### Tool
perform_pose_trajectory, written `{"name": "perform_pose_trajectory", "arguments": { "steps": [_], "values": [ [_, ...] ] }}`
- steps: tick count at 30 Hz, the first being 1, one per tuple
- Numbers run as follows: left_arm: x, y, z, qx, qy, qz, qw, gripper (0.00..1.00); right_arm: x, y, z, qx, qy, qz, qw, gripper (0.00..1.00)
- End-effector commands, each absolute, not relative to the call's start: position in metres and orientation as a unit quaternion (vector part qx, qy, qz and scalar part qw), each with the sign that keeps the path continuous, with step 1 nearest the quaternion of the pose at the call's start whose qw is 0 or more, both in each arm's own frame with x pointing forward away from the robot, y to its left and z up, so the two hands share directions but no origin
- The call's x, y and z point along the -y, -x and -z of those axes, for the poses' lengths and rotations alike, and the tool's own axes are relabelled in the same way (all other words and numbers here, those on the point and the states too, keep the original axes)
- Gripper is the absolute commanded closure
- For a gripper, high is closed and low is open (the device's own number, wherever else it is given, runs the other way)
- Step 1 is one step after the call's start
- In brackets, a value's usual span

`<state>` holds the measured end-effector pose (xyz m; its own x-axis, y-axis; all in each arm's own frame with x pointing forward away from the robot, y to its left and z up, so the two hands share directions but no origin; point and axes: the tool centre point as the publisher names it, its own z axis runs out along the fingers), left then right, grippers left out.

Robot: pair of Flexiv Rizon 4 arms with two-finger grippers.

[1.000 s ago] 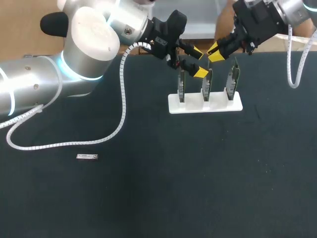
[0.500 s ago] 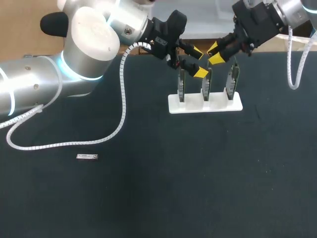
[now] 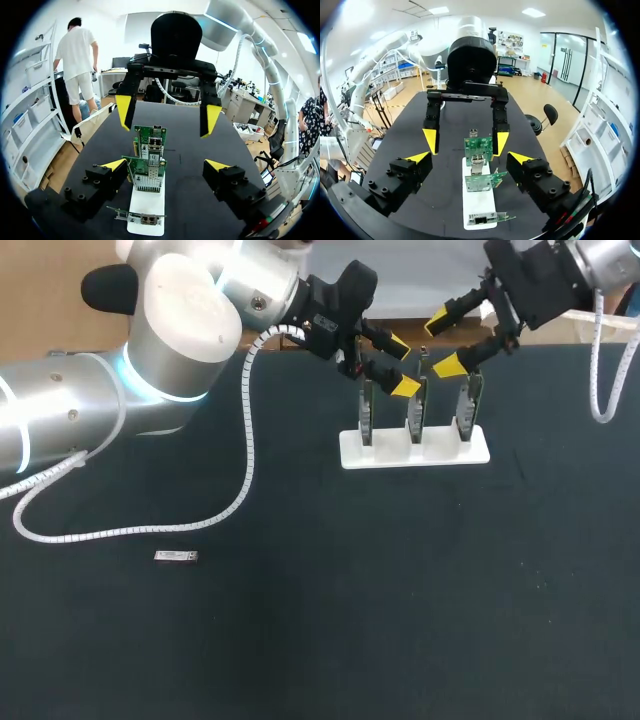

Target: Pick up the optical module with the left hand, and insert it into the network port with the right hand.

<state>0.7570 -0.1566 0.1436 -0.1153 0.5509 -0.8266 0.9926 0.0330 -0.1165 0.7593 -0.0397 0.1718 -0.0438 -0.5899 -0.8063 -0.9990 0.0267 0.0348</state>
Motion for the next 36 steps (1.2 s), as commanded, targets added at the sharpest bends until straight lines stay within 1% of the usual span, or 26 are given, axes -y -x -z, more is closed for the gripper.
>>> {"name": "perform_pose_trajectory", "arguments": {
  "steps": [1,9,10,11,24,36],
  "values": [
    [0.157,-0.759,-0.144,-0.651,-0.593,0.365,0.301,0.0,0.05,-0.759,-0.175,-0.64,0.614,-0.338,0.316,0.0],
    [0.157,-0.759,-0.144,-0.651,-0.593,0.365,0.301,0.0,0.056,-0.759,-0.181,-0.636,0.61,-0.349,0.318,0.0],
    [0.157,-0.759,-0.144,-0.651,-0.593,0.365,0.301,0.0,0.056,-0.759,-0.181,-0.636,0.61,-0.347,0.32,0.56],
    [0.157,-0.759,-0.144,-0.651,-0.593,0.365,0.301,0.0,0.057,-0.76,-0.181,-0.636,0.609,-0.347,0.323,1.0],
    [0.157,-0.759,-0.144,-0.651,-0.593,0.365,0.301,0.0,0.049,-0.766,-0.192,-0.625,0.615,-0.337,0.342,1.0],
    [0.157,-0.759,-0.144,-0.651,-0.593,0.365,0.301,0.0,0.031,-0.771,-0.193,-0.614,0.616,-0.345,0.353,1.0]
  ]
}}
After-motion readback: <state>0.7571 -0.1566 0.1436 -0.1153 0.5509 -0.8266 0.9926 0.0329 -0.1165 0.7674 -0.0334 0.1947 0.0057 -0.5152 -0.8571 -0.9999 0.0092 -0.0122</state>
